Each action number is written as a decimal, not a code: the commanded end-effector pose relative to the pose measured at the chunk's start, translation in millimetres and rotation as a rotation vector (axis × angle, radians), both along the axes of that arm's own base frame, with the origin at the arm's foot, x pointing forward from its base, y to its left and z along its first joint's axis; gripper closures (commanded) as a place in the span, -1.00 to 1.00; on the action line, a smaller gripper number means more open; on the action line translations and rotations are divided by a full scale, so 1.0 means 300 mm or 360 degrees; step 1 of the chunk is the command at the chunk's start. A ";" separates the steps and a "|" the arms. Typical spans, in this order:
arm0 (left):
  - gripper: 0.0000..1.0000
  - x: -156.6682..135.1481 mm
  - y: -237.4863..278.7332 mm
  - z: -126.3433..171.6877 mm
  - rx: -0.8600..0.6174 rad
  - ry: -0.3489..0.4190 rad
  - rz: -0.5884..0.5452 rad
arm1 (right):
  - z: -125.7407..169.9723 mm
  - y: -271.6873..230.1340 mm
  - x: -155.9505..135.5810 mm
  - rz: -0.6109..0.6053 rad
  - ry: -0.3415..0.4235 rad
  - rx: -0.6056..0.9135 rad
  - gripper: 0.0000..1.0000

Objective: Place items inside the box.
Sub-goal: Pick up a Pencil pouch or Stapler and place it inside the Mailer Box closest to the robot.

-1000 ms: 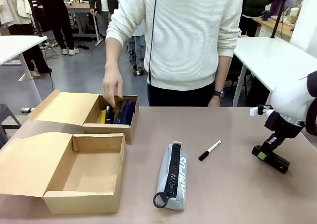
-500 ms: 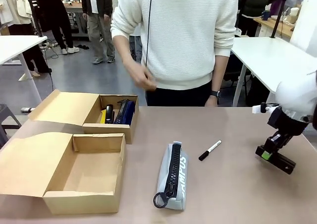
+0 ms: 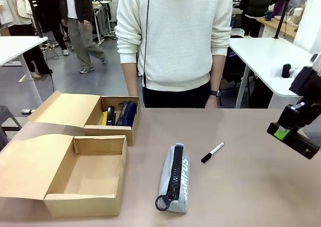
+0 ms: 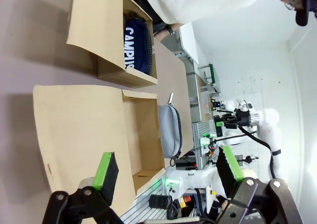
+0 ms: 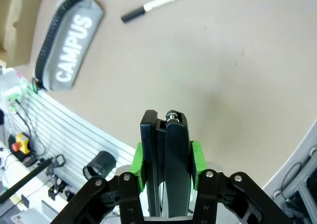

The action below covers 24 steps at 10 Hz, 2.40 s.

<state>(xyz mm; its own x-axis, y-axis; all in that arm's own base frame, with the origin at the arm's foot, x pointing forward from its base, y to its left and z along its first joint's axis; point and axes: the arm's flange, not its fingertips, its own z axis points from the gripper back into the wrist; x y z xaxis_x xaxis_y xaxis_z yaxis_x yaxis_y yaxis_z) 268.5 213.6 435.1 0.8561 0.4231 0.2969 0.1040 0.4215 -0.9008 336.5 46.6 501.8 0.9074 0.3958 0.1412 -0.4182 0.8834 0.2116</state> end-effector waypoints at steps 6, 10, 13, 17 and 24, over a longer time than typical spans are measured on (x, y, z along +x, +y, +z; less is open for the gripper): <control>-1.00 -0.002 -0.002 0.001 -0.0015 -0.0041 -0.0001 | 0.120 0.339 -0.101 -0.0054 0.0067 0.0047 0.15; -1.00 -0.002 -0.002 0.001 -0.0015 -0.0041 -0.0001 | 0.181 0.925 -0.157 -0.0380 0.0111 0.0003 0.15; -1.00 -0.002 -0.002 0.001 -0.0015 -0.0041 -0.0001 | 0.133 1.378 -0.163 -0.0437 -0.0035 -0.0137 0.15; -1.00 -0.002 -0.002 0.001 -0.0015 -0.0041 -0.0001 | -0.097 1.837 -0.070 -0.0245 0.0033 -0.0413 0.15; -1.00 -0.002 -0.002 0.001 -0.0015 -0.0041 -0.0001 | -0.375 1.889 -0.052 -0.0141 0.0144 -0.0379 0.15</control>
<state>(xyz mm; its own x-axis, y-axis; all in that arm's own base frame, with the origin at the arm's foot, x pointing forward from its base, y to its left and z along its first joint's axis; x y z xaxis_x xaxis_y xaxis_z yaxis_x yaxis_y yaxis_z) 268.3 213.9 435.0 0.8558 0.4237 0.2969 0.1038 0.4216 -0.9008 331.1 621.9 390.1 0.9351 0.3527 -0.0359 -0.3508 0.9352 0.0487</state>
